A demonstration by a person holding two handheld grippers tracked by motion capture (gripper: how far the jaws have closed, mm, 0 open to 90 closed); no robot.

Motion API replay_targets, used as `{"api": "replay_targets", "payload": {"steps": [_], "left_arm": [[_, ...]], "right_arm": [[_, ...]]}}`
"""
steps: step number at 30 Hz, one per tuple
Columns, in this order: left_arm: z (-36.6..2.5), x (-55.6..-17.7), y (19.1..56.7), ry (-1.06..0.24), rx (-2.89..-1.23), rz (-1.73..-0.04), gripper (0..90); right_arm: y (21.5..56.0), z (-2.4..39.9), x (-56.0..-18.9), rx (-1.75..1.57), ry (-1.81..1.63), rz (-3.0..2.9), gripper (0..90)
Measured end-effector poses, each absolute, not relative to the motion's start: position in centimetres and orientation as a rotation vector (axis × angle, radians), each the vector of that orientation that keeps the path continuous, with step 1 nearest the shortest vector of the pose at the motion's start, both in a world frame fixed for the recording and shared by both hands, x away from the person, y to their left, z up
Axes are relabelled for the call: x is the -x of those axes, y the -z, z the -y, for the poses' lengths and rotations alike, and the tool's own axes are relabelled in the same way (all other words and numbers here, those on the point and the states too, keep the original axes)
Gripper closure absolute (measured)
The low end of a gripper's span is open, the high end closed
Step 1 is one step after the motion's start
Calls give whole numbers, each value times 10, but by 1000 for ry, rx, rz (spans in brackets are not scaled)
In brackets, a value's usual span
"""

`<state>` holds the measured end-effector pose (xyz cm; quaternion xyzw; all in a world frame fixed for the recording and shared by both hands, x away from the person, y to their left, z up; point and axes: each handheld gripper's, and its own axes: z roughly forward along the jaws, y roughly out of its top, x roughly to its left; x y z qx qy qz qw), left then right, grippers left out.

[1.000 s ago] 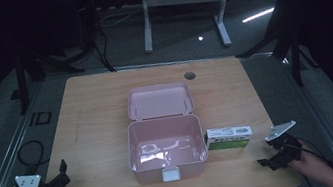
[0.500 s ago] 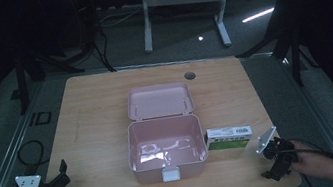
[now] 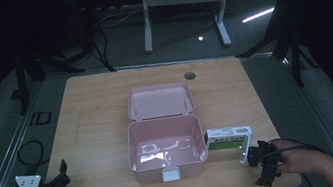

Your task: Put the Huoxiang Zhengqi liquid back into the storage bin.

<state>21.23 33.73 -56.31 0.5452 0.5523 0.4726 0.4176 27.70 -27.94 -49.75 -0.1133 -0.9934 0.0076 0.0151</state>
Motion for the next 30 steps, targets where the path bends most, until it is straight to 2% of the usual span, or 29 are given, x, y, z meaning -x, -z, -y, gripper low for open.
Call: {"api": "replay_targets", "payload": {"steps": [15,24,30], "left_arm": [[-339,-212,563,-1164,-1358,-1380,37],[-337,-213,563,-1174,-1375,-1377,37],[-338,-212,563,-1169,-1371,-1378,37]], "right_arm": [[491,229,-275,75,-95,3110,130],[460,212,-274,-68,-91,3147,181],[441,205,-283,-97,-65,3206,182]]}}
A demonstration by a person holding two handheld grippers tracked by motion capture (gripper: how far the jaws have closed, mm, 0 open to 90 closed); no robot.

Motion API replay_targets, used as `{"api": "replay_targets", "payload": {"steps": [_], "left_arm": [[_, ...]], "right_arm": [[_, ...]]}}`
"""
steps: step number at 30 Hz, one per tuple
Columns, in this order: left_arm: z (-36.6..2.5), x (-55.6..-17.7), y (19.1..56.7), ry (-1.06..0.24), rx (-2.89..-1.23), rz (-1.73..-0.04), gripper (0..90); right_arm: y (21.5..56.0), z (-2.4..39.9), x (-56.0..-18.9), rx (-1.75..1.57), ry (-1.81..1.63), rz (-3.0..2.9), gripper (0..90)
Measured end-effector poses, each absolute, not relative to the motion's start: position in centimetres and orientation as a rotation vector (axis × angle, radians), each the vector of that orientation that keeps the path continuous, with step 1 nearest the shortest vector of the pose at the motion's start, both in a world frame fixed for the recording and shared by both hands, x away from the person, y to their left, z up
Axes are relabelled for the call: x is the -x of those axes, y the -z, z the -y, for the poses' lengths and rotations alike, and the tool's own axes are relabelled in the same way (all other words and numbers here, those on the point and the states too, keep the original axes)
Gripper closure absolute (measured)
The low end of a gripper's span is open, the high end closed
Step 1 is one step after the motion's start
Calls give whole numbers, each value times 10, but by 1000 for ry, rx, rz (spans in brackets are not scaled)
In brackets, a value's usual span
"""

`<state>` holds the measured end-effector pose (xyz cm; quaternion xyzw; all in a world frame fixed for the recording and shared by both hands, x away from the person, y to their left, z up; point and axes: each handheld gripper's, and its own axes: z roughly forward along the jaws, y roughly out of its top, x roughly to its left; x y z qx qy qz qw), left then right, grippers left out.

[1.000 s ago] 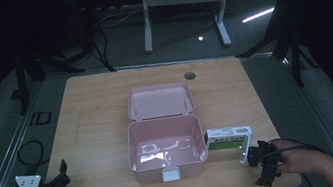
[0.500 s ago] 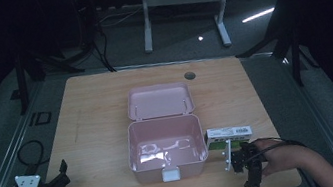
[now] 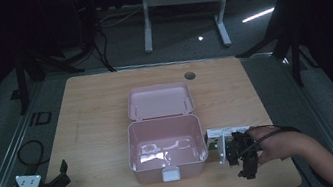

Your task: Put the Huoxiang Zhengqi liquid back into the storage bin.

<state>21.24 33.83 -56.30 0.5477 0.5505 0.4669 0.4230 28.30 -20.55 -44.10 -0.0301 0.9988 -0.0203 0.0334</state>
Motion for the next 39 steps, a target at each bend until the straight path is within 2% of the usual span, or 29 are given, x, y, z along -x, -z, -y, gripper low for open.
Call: {"api": "replay_targets", "payload": {"steps": [6,10,12,17,29,39], "left_arm": [[-338,-212,563,-1177,-1364,-1378,37],[-338,-212,563,-1175,-1370,-1375,37],[-338,-212,563,-1176,-1366,-1375,37],[-338,-212,563,-1169,-1366,-1374,37],[-338,-212,563,-1162,-1378,-1370,37],[-337,-213,563,-1161,-1382,-1370,37]], "right_arm": [[417,202,-303,70,38,-2999,181],[411,199,-312,61,49,-2956,187],[408,198,-316,64,33,-2936,222],[403,198,-329,44,8,-2950,221],[419,208,-370,-81,76,-3040,265],[435,209,-373,-83,73,-3083,311]]}}
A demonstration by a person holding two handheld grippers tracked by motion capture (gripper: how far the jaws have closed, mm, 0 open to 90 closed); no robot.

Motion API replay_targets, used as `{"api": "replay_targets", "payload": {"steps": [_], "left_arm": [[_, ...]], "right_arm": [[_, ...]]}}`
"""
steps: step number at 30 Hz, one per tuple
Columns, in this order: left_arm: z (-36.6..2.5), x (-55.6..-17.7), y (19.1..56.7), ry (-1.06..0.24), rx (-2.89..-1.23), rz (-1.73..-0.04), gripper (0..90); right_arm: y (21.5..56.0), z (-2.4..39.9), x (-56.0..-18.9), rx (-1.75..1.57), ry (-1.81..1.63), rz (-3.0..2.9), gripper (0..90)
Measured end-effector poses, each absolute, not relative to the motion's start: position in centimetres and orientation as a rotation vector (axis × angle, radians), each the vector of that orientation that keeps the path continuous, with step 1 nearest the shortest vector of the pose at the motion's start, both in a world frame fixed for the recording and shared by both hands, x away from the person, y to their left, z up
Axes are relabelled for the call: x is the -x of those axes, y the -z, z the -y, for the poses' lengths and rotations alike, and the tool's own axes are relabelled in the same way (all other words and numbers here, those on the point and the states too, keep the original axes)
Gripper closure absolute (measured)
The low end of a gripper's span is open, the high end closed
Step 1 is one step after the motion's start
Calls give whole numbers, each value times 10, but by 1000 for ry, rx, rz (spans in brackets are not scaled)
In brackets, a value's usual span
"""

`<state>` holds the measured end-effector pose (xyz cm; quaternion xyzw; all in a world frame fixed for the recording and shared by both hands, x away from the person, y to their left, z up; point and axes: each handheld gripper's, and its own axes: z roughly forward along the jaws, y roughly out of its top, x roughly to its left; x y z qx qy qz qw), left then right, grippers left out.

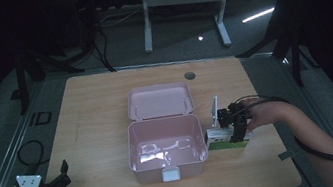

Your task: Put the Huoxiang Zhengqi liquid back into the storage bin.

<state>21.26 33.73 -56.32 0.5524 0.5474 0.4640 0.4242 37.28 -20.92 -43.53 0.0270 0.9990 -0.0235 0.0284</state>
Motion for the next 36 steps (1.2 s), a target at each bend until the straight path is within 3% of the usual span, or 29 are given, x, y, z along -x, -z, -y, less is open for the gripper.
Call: {"api": "replay_targets", "payload": {"steps": [5,17,36], "left_arm": [[-337,-213,563,-1161,-1382,-1371,37],[-338,-213,563,-1157,-1382,-1373,37],[-338,-213,563,-1151,-1380,-1376,37]], "right_arm": [[443,210,-373,-77,73,-3088,352],[457,205,-378,-148,116,-3111,579],[450,207,-372,-143,179,-3142,618]]}}
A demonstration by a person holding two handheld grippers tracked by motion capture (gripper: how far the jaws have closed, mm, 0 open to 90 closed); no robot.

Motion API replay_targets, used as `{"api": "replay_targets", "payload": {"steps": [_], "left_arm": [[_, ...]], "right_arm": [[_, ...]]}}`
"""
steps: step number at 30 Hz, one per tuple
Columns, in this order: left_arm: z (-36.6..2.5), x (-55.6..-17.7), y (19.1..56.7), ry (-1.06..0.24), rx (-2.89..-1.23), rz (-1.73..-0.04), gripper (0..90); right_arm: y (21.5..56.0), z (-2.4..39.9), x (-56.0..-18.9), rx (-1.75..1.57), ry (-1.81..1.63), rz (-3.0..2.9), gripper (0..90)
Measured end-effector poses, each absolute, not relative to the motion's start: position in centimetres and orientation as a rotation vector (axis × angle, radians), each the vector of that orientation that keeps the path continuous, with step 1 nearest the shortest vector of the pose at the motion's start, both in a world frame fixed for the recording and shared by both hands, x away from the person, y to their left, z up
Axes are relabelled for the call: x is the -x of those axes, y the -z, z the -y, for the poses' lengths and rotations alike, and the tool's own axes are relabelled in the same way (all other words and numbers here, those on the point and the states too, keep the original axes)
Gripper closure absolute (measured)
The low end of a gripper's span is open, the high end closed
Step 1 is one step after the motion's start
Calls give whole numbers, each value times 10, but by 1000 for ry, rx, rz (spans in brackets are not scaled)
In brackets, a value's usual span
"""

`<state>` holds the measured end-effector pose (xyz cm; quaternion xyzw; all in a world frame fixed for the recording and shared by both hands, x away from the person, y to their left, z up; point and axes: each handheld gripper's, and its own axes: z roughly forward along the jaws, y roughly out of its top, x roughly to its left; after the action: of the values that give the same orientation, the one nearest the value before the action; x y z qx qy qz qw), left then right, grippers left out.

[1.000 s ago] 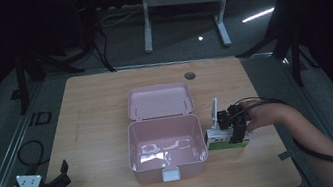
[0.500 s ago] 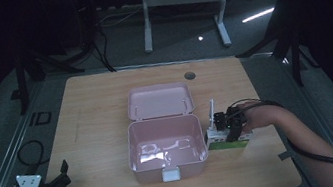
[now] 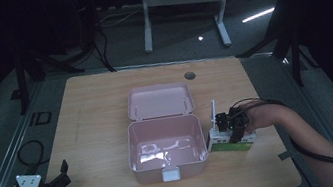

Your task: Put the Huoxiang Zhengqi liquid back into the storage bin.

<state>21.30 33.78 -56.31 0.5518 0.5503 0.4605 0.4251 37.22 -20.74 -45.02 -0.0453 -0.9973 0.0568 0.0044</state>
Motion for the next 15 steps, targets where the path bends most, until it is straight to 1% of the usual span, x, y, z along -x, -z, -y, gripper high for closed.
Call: {"api": "replay_targets", "payload": {"steps": [5,15], "left_arm": [[-338,-213,563,-1153,-1380,-1375,37],[-338,-213,563,-1153,-1378,-1374,37]], "right_arm": [[445,207,-366,117,-207,3115,618],[420,205,-351,118,-167,3092,618]]}}
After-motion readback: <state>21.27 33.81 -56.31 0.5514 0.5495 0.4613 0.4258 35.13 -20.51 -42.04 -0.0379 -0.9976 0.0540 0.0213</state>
